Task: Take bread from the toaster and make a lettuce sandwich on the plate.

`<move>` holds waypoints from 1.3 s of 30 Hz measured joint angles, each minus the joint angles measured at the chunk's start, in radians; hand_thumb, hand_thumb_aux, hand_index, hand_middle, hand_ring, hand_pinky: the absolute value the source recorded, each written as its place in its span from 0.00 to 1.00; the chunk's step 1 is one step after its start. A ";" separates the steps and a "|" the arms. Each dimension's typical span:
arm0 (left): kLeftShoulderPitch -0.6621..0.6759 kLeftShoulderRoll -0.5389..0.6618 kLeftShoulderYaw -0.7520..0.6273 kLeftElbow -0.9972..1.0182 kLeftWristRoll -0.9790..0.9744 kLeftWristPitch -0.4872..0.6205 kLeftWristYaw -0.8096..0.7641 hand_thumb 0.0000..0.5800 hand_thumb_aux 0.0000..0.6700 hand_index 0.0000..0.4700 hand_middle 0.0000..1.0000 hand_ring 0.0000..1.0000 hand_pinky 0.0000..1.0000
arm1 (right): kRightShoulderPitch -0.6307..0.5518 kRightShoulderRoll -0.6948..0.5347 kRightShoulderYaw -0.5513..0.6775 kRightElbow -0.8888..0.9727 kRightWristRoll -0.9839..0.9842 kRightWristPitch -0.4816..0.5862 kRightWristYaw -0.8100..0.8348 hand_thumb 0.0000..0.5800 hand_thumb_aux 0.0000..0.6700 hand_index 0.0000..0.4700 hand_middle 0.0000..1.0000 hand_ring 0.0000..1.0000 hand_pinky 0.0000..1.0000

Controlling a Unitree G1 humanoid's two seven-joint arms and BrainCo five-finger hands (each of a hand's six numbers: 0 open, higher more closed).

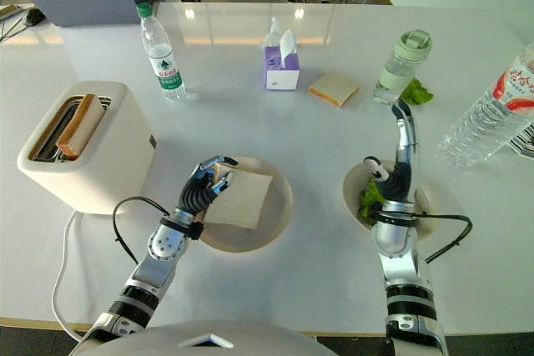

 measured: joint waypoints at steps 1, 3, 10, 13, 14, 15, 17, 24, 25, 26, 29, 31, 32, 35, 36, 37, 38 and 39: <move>0.008 -0.002 0.001 0.006 0.029 -0.001 0.015 1.00 1.00 1.00 1.00 1.00 1.00 | 0.016 -0.016 -0.007 0.000 -0.007 0.012 -0.011 0.00 0.00 0.00 0.00 0.00 0.00; 0.034 0.002 0.009 -0.002 0.078 -0.001 0.043 1.00 1.00 1.00 0.99 0.99 0.99 | 0.049 -0.045 -0.025 0.000 -0.046 0.044 -0.035 0.00 0.00 0.00 0.00 0.00 0.00; 0.112 0.090 0.040 -0.055 0.322 0.029 0.184 0.00 0.00 0.00 0.00 0.00 0.00 | 0.138 -0.165 -0.041 0.023 -0.209 0.187 -0.145 0.00 0.00 0.00 0.00 0.00 0.00; 0.124 0.134 0.055 -0.098 0.434 0.038 0.256 0.00 0.00 0.00 0.00 0.00 0.00 | 0.144 -0.202 -0.013 0.036 -0.271 0.236 -0.177 0.00 0.00 0.00 0.00 0.00 0.00; 0.124 0.152 0.060 -0.114 0.471 0.040 0.282 0.00 0.00 0.00 0.00 0.00 0.00 | 0.146 -0.218 0.007 0.051 -0.295 0.258 -0.182 0.00 0.00 0.00 0.00 0.00 0.00; 0.123 0.159 0.065 -0.121 0.491 0.041 0.301 0.00 0.00 0.00 0.00 0.00 0.00 | 0.147 -0.225 0.018 0.062 -0.305 0.271 -0.183 0.00 0.00 0.00 0.00 0.00 0.00; 0.109 0.181 0.072 -0.138 0.549 0.043 0.352 0.00 0.00 0.00 0.00 0.00 0.00 | 0.150 -0.259 0.060 0.108 -0.349 0.330 -0.170 0.00 0.00 0.00 0.00 0.00 0.00; 0.100 0.199 0.074 -0.196 0.634 0.050 0.445 0.00 0.00 0.00 0.00 0.00 0.00 | 0.188 -0.301 0.168 0.191 -0.344 0.434 -0.020 0.76 0.51 0.51 0.00 0.00 0.00; 0.101 0.199 0.074 -0.205 0.634 0.050 0.448 0.00 0.00 0.00 0.00 0.00 0.00 | 0.189 -0.304 0.173 0.187 -0.338 0.438 -0.016 0.82 0.58 0.58 0.00 0.00 0.00; 0.102 0.201 0.076 -0.209 0.633 0.050 0.451 0.00 0.00 0.00 0.00 0.00 0.00 | 0.190 -0.308 0.175 0.178 -0.331 0.441 -0.011 0.88 0.65 0.65 0.00 0.00 0.00; 0.109 0.218 0.084 -0.211 0.633 0.050 0.458 0.00 0.00 0.00 0.00 0.00 0.00 | 0.197 -0.324 0.177 0.134 -0.310 0.451 0.000 1.00 1.00 1.00 0.00 0.00 0.00; 0.110 0.221 0.086 -0.211 0.632 0.050 0.459 0.00 0.00 0.00 0.00 0.00 0.00 | 0.207 -0.330 0.183 0.113 -0.307 0.457 -0.001 1.00 1.00 1.00 0.00 0.00 0.00; 0.110 0.221 0.086 -0.211 0.630 0.050 0.460 0.00 0.00 0.00 0.00 0.00 0.00 | 0.212 -0.332 0.184 0.103 -0.307 0.463 -0.003 1.00 1.00 1.00 0.00 0.00 0.00; 0.113 0.221 0.086 -0.211 0.623 0.049 0.460 0.00 0.00 0.00 0.00 0.00 0.00 | 0.221 -0.335 0.193 0.081 -0.312 0.482 -0.021 1.00 1.00 1.00 0.00 0.00 0.00; 0.115 0.221 0.086 -0.211 0.623 0.049 0.460 0.00 0.00 0.00 0.00 0.00 0.00 | 0.221 -0.335 0.195 0.070 -0.314 0.489 -0.035 1.00 1.00 1.00 0.00 0.00 0.00; 0.118 0.221 0.086 -0.211 0.622 0.049 0.460 0.00 0.00 0.00 0.00 0.00 0.00 | 0.221 -0.335 0.195 0.057 -0.317 0.492 -0.053 1.00 1.00 1.00 0.00 0.00 0.00; 0.122 0.221 0.086 -0.211 0.621 0.049 0.460 0.00 0.00 0.00 0.00 0.00 0.00 | 0.221 -0.335 0.195 0.043 -0.326 0.494 -0.076 1.00 1.00 1.00 0.00 0.00 0.00; 0.125 0.220 0.086 -0.210 0.621 0.048 0.461 0.00 0.00 0.00 0.00 0.00 0.00 | 0.220 -0.335 0.195 0.019 -0.341 0.496 -0.102 1.00 1.00 1.00 0.00 0.00 0.00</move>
